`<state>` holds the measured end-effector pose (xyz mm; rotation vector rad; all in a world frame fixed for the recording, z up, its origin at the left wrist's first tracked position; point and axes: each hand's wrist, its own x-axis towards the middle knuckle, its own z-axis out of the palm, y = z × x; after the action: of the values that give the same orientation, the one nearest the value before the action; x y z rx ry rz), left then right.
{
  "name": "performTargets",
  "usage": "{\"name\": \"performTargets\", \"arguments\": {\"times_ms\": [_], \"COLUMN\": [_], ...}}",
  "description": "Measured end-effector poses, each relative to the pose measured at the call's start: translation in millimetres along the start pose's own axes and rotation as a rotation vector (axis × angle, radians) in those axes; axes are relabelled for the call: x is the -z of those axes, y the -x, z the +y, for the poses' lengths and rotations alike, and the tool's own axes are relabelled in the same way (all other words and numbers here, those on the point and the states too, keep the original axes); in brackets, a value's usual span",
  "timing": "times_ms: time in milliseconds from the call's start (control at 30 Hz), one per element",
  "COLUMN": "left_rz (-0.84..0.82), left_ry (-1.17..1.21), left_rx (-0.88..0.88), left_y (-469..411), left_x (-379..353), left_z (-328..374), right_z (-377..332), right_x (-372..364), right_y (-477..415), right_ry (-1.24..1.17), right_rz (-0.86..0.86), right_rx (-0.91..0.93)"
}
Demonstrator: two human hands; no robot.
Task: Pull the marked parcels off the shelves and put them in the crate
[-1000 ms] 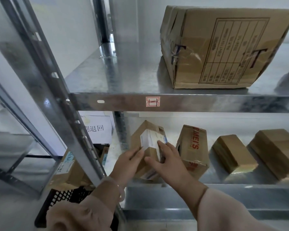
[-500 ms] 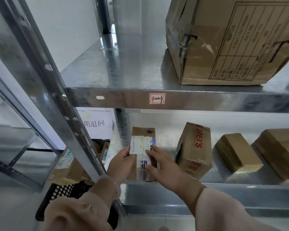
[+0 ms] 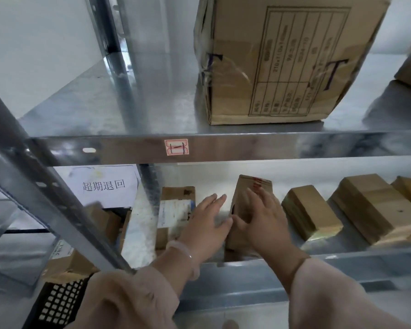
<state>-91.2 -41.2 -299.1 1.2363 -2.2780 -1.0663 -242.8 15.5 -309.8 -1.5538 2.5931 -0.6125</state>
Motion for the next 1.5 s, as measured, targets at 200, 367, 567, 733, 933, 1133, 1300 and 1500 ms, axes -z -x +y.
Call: {"name": "performTargets", "arguments": {"times_ms": [200,367,567,733,933,1133,1300,1500], "left_rz": [-0.102,-0.114,-0.123,-0.084,-0.109,0.016,0.106,0.153], "left_ry": [0.109,0.152,0.299,0.490,0.720,0.574,0.539,0.413], "left_rx": [0.076,0.102,0.212,0.325,0.330,0.183,0.078,-0.080], "left_y": [-7,-7,-8,-12,-4,15,34,67], "left_x": [-23,-35,-44,-45,-50,-54,-51,-45], "left_z": [4,10,15,20,28,38,47,46], "right_z": [23,38,65,82,93,90,81,69], "right_x": [-4,0,14,28,32,43,51,62], "right_y": [-1,2,-4,8,17,20,26,56], "right_ry": [-0.057,-0.138,-0.532,-1.058,-1.321,-1.148,-1.141,-1.130], "right_rz": [-0.081,-0.123,-0.112,-0.168,-0.333,-0.271,-0.227,-0.152], "right_rx": [-0.119,-0.182,-0.236,-0.317,-0.388,-0.283,-0.196,-0.092]}}
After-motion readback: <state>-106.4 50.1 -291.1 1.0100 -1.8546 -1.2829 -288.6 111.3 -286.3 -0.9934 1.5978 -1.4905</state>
